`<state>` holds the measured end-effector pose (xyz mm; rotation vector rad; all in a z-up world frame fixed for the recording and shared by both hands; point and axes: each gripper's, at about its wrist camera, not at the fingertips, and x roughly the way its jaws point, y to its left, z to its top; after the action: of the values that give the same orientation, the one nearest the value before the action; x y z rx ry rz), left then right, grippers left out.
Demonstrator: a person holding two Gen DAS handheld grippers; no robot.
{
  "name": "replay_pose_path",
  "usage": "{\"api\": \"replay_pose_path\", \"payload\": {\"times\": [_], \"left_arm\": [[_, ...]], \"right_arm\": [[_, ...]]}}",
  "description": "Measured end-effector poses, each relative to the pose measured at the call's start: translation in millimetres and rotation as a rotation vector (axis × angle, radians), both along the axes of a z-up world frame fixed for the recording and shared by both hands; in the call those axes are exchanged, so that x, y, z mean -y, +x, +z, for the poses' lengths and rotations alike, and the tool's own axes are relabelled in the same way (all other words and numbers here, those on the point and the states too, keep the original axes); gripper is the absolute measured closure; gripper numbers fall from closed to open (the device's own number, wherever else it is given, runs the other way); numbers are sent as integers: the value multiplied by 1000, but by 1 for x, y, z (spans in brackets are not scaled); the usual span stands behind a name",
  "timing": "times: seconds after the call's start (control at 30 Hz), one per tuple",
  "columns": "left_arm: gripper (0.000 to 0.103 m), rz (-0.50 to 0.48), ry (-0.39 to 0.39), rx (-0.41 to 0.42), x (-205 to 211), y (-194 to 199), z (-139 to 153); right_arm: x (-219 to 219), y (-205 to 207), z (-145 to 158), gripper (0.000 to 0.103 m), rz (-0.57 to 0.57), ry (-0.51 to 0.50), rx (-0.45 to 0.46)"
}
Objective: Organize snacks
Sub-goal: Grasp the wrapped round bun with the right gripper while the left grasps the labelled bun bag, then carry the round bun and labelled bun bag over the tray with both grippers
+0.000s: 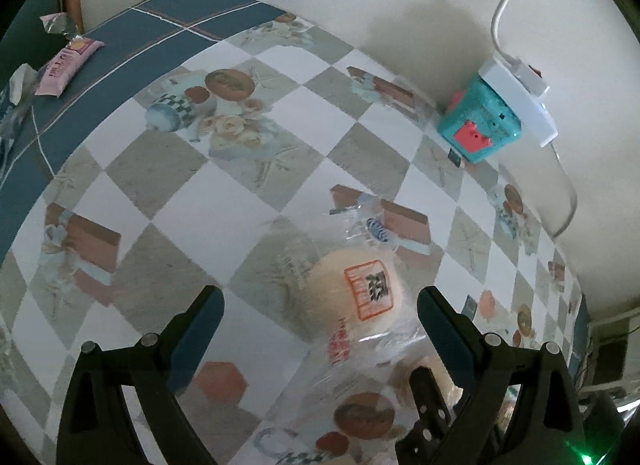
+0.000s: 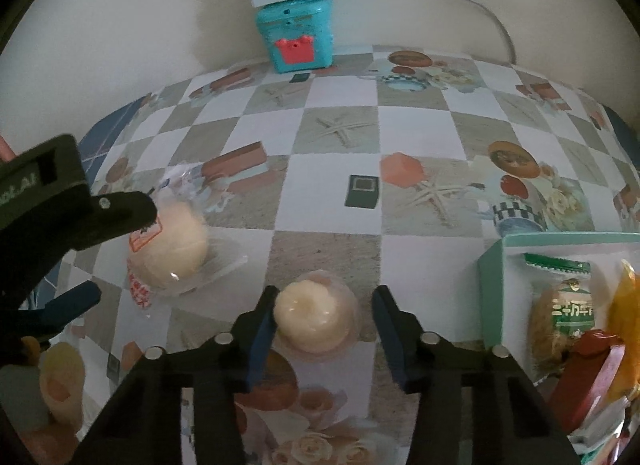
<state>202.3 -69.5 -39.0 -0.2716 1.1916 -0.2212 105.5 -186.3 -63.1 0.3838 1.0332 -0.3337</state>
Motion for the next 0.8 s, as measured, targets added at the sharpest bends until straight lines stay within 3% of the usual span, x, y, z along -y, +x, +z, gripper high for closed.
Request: {"api": "replay_pose_path", "payload": {"times": [0.33, 0.4, 0.47, 0.57, 0.67, 0.8], "left_arm": [[6, 10, 12, 52, 13, 3, -4], [12, 1, 38, 66, 17, 2, -4], [33, -5, 47, 59, 19, 2, -6], [47, -9, 21, 51, 17, 2, -6], [55, -13, 37, 65, 16, 0, 1], [57, 4, 40, 31, 11, -3, 1]], "right_arm": [[3, 0, -2, 60, 10, -6, 8], [3, -1, -2, 61, 9, -4, 10], [3, -1, -2, 61, 8, -3, 9], [3, -1, -2, 61, 7, 0, 8], [3, -1, -1, 65, 10, 6, 8], [0, -1, 0, 65, 16, 9, -4]]}}
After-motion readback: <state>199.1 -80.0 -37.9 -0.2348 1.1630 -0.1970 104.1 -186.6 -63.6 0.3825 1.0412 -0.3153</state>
